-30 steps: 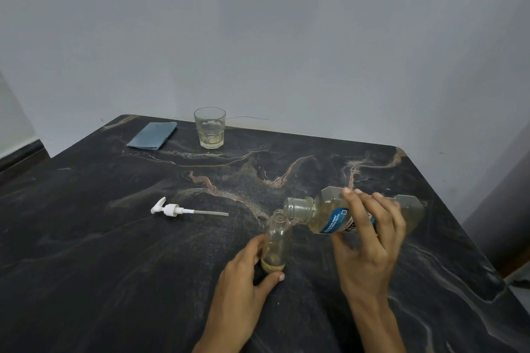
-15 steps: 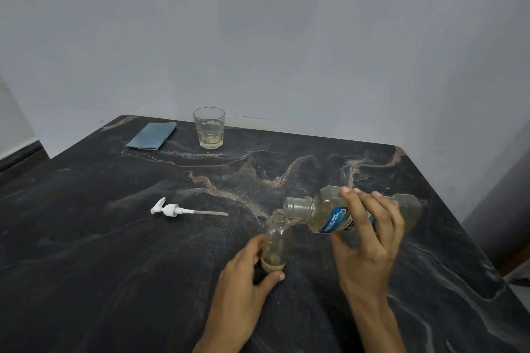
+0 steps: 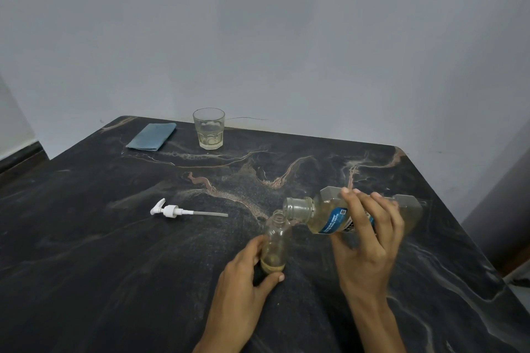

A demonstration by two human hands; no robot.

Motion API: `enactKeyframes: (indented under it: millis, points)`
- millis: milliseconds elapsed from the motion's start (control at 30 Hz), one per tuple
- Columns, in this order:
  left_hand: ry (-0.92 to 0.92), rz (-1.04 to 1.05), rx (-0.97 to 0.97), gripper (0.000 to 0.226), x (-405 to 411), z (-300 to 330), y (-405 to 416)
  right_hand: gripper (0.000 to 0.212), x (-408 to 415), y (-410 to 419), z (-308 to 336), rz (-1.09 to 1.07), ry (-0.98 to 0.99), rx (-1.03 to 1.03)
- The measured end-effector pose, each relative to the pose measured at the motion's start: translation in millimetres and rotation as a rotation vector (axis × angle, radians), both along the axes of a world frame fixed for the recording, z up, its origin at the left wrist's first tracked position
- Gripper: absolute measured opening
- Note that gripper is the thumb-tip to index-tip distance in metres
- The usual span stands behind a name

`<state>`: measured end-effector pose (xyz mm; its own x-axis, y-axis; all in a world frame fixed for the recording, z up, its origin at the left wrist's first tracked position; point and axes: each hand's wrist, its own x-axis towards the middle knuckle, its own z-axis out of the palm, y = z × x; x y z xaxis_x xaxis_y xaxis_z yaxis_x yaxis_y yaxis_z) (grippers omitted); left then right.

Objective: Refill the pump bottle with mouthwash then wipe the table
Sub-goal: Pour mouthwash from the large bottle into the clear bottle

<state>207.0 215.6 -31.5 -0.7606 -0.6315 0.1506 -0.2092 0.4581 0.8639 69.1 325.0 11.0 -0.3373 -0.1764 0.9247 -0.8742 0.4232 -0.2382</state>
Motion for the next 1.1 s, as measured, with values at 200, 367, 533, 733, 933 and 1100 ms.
enactKeyframes:
  millis: [200,367,533,733,933,1100]
  points:
    - [-0.001,-0.005,-0.004,0.060,0.7,1.7,0.3,0.082,0.1,0.8,0.4,-0.003,0.005,0.002]
    - [0.003,-0.004,0.003,0.060,0.4,1.9,0.4,0.081,0.5,0.4,0.5,-0.003,0.000,0.000]
    - [0.008,-0.003,0.001,0.061,0.2,1.8,0.3,0.085,-0.2,0.3,0.2,-0.006,-0.005,0.011]
    - [0.023,-0.004,-0.010,0.062,0.7,2.0,0.9,0.081,-0.7,0.8,-0.2,-0.005,-0.001,0.003]
    - [0.027,-0.002,-0.004,0.061,0.3,2.1,0.7,0.081,-1.0,0.4,-0.1,0.000,0.005,0.001]
    - [0.027,0.002,-0.010,0.061,0.4,1.4,0.7,0.078,-0.9,0.8,-0.5,-0.005,0.005,0.004]
